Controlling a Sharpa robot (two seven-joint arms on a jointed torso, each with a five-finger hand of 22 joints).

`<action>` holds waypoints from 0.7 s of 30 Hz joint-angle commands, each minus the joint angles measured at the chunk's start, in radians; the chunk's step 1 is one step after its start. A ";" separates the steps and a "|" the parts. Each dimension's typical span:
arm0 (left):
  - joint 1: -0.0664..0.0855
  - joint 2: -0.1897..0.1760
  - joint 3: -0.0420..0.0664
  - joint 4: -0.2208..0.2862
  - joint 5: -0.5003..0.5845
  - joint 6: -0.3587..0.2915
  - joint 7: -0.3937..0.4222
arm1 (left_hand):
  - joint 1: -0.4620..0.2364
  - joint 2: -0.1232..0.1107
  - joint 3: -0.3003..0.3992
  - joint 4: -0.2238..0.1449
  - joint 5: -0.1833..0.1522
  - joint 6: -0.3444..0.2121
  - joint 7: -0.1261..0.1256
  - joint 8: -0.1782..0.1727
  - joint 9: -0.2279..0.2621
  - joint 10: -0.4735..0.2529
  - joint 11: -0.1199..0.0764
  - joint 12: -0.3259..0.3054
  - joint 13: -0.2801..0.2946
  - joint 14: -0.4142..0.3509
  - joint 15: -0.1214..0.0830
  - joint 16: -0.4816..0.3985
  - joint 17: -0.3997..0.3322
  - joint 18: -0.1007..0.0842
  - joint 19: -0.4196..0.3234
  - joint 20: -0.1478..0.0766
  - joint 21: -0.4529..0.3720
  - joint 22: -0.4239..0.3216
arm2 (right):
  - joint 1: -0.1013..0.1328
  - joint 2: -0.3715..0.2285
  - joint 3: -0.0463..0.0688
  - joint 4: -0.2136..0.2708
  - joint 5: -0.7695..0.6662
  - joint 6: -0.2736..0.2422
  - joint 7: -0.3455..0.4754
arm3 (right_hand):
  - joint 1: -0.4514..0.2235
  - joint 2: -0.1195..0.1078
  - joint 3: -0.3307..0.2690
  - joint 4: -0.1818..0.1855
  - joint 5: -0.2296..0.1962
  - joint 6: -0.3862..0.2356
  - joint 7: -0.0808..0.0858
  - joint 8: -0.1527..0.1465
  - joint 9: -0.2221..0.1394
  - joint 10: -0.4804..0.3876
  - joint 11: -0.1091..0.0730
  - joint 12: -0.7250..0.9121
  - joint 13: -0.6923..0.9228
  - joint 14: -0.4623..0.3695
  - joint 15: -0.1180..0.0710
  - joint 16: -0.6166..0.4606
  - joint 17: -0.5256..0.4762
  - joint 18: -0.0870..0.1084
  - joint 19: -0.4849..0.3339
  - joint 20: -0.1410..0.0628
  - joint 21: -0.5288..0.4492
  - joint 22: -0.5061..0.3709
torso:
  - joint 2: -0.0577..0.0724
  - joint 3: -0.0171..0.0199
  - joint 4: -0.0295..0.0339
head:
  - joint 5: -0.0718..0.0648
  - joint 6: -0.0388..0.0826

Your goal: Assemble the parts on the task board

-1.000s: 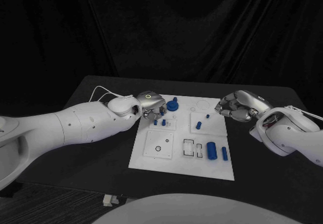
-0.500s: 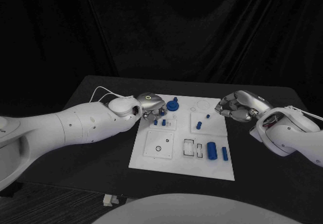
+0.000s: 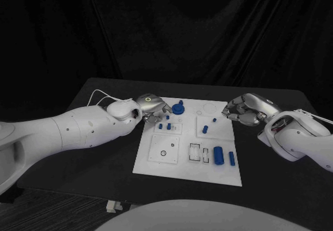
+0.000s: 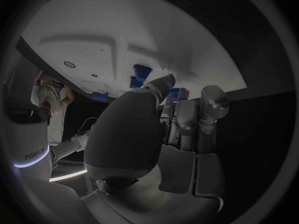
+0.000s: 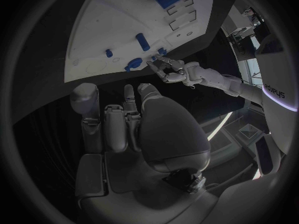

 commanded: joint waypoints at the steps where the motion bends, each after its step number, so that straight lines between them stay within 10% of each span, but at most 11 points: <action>1: 0.000 -0.015 0.001 0.012 0.000 -0.128 0.013 | 0.016 -0.011 -0.034 0.016 -0.015 -0.027 -0.011 0.010 -0.019 -0.028 0.004 -0.009 0.005 -0.017 0.005 -0.018 -0.019 -0.025 -0.005 0.002 -0.028 0.126 | -0.002 -0.005 0.001 0.003 -0.003 0.001 -0.022 | 0.012 -0.001 0.032 -0.010 0.015 0.000 0.000 0.014 0.015 -0.032 -0.001 -0.091 0.067 0.048 -0.011 -0.007 0.069 0.028 -0.004 -0.001 0.001 0.113 | 0.000 -0.0002 -0.0001 | 0.000 0.000; 8: 0.025 -0.074 0.001 0.044 0.001 -0.230 0.010 | 0.049 -0.019 -0.083 0.044 -0.047 -0.027 -0.024 0.013 -0.027 -0.096 0.004 0.007 0.007 -0.060 0.008 -0.053 -0.080 -0.015 -0.042 0.005 -0.104 0.111 | 0.001 -0.023 0.001 0.016 -0.007 -0.021 -0.024 | 0.028 -0.022 0.053 -0.012 0.010 -0.017 0.005 0.008 0.017 -0.213 0.001 -0.334 -0.146 0.070 -0.012 0.045 0.118 0.011 0.042 -0.004 0.107 0.140 | 0.000 -0.0007 0.0002 | -0.006 0.000; 14: 0.062 -0.146 0.001 0.098 0.106 -0.281 0.047 | 0.043 -0.013 -0.127 0.137 -0.087 -0.011 -0.012 0.016 -0.035 -0.242 0.001 0.064 0.014 -0.412 0.033 -0.324 -0.414 0.032 -0.298 0.025 -0.516 0.028 | 0.019 -0.033 0.001 0.026 -0.037 -0.051 -0.013 | 0.057 -0.067 0.097 -0.003 -0.029 -0.035 0.027 -0.015 0.001 -0.449 0.017 -0.826 -0.575 0.071 0.004 0.050 0.122 0.008 0.046 0.005 0.130 0.143 | -0.004 -0.0041 0.0012 | -0.015 0.000; 15: 0.068 -0.164 0.001 0.110 0.180 -0.299 0.090 | 0.005 0.004 -0.171 0.214 -0.046 -0.002 0.002 0.013 -0.038 -0.291 0.017 0.114 0.023 -0.487 0.060 -0.446 -0.481 0.024 -0.353 0.045 -0.562 0.025 | 0.024 -0.032 0.001 0.025 -0.067 -0.058 -0.006 | 0.067 -0.082 0.106 -0.007 -0.035 -0.040 0.029 -0.026 -0.008 -0.445 0.024 -0.868 -0.617 0.070 0.005 0.050 0.122 0.007 0.045 0.009 0.131 0.143 | -0.005 -0.0056 0.0023 | -0.018 0.000; 17: 0.074 -0.188 0.001 0.124 0.349 -0.309 0.197 | -0.194 0.060 -0.203 0.213 -0.014 0.002 0.044 0.010 -0.045 -0.369 0.068 0.167 0.025 -0.645 0.144 -0.585 -0.562 -0.009 -0.458 0.086 -0.635 0.017 | 0.029 -0.028 0.001 0.019 -0.163 -0.061 0.001 | 0.118 -0.115 0.139 -0.031 -0.087 -0.095 0.045 -0.077 -0.038 -0.500 0.033 -1.002 -0.726 0.063 0.018 0.028 0.099 0.010 0.035 0.015 0.113 0.139 | -0.010 -0.0092 0.0038 | -0.025 0.000; 19: 0.077 -0.200 0.001 0.130 0.479 -0.293 0.279 | -0.259 0.080 -0.198 0.207 0.026 -0.008 0.060 0.012 -0.049 -0.419 0.083 0.171 0.018 -0.708 0.173 -0.628 -0.592 -0.034 -0.532 0.108 -0.683 0.003 | 0.031 -0.023 0.001 0.013 -0.235 -0.057 0.001 | 0.126 -0.150 0.152 -0.027 -0.157 -0.128 -0.004 -0.119 -0.067 -0.532 0.061 -1.128 -0.844 0.053 0.041 0.002 0.074 0.012 0.020 0.032 0.084 0.131 | -0.010 -0.0099 0.0043 | -0.029 0.000; 20: 0.078 -0.205 0.001 0.133 0.553 -0.275 0.324 | -0.302 0.120 -0.208 0.188 0.121 -0.027 0.137 0.011 -0.055 -0.498 0.060 0.157 0.004 -0.841 0.230 -0.707 -0.638 -0.062 -0.653 0.123 -0.762 -0.028 | 0.032 -0.020 0.001 0.009 -0.272 -0.054 0.001 | 0.127 -0.162 0.155 -0.027 -0.174 -0.122 -0.014 -0.132 -0.080 -0.517 0.070 -1.174 -0.906 0.052 0.048 -0.001 0.070 0.014 0.017 0.041 0.080 0.131 | -0.011 -0.0105 0.0044 | -0.031 0.000; 21: 0.079 -0.213 0.001 0.136 0.672 -0.236 0.392 | -0.307 0.117 -0.223 0.208 0.143 -0.026 0.147 0.013 -0.056 -0.518 0.056 0.161 0.002 -0.879 0.248 -0.729 -0.657 -0.075 -0.705 0.132 -0.799 -0.047 | 0.033 -0.015 0.001 0.002 -0.327 -0.046 0.000 | 0.132 -0.165 0.157 -0.031 -0.214 -0.122 -0.029 -0.136 -0.084 -0.536 0.075 -1.195 -0.925 0.050 0.046 -0.006 0.065 0.015 0.015 0.043 0.075 0.130 | -0.012 -0.0109 0.0043 | -0.032 0.000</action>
